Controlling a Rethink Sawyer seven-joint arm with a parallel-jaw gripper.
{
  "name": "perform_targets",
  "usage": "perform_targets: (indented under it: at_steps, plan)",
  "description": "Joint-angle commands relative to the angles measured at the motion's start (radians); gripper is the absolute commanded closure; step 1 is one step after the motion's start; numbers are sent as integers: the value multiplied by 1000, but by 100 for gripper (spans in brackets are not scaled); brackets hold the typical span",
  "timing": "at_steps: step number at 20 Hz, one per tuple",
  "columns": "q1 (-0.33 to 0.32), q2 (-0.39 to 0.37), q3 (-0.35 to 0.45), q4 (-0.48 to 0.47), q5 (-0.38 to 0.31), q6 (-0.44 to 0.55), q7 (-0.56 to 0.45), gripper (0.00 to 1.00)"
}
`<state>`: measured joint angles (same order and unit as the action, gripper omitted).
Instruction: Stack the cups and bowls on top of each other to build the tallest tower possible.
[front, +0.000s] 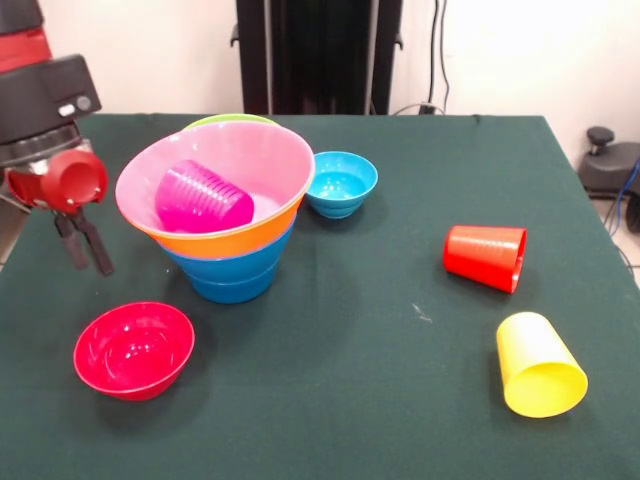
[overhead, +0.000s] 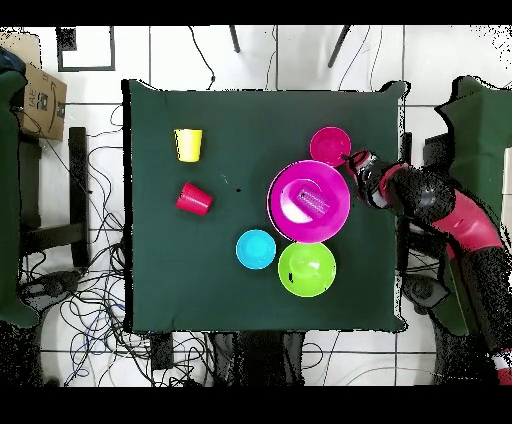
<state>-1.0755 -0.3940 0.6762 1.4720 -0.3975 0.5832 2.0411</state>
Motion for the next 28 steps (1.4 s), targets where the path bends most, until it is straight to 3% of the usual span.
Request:
perform_targets:
  at_steps: [1, 10, 16, 21, 28]
  plan:
    - [66, 108, -78, -28, -173, -50, -178, 0]
    - [82, 249, -65, -233, -260, 61, -299, 0]
    - [-4, 293, 44, -202, -210, -58, -265, 0]
    - [-43, 244, 85, -138, -166, -13, -234, 0]
    - [-41, 206, 79, -84, -182, -41, -156, 0]
